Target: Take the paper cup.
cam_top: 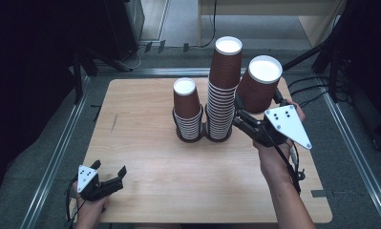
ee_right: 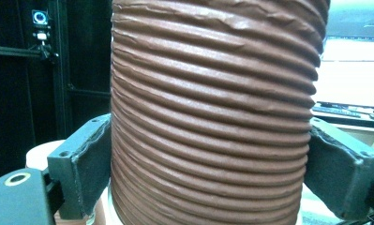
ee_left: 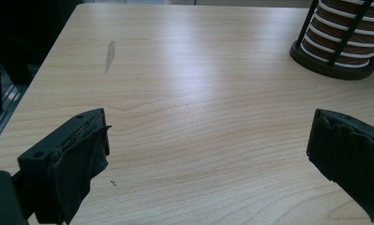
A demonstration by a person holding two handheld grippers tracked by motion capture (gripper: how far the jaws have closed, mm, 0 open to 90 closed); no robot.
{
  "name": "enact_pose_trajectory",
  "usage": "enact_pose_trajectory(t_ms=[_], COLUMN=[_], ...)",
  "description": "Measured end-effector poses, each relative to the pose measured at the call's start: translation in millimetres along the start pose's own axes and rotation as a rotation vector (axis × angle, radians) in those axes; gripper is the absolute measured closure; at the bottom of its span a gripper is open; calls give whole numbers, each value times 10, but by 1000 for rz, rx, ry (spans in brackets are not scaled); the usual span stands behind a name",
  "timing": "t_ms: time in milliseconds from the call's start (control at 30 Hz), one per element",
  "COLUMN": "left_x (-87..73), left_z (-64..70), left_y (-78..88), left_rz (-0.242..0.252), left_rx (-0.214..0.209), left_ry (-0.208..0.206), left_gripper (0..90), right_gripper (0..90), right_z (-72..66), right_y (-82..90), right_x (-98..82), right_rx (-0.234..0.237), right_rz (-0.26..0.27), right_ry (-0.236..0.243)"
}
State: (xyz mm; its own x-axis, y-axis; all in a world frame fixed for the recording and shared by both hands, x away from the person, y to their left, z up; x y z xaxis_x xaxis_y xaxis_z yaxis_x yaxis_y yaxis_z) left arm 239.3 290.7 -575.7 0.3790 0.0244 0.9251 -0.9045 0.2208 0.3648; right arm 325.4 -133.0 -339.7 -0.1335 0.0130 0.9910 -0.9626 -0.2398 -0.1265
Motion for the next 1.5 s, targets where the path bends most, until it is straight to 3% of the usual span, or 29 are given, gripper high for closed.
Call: enact_pose_trajectory(t_ms=[1500], left_x=[3], left_z=[14], left_y=[-5], left_rz=[-1], left_rx=[8], left_ry=[-12], left_gripper=[0], right_gripper=[111], right_z=[78], right_y=[279], right_x=[-1007], right_rx=[6], right_rz=[-143], right_ry=[-2])
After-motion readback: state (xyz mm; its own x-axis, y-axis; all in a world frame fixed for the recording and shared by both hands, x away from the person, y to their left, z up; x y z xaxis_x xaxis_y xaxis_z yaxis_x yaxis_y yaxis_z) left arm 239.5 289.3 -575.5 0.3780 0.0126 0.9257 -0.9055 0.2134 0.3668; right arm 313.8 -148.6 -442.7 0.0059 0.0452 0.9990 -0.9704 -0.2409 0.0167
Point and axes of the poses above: each handheld gripper's, and its own axes: y roughly backward along the jaws, x roughly out of its top, z roughly to its right, the point moved 6 cm from there along -y, roughly forward along the jaws, and after that the axes turned 2 degrees about -x, right-handed, at the moved point
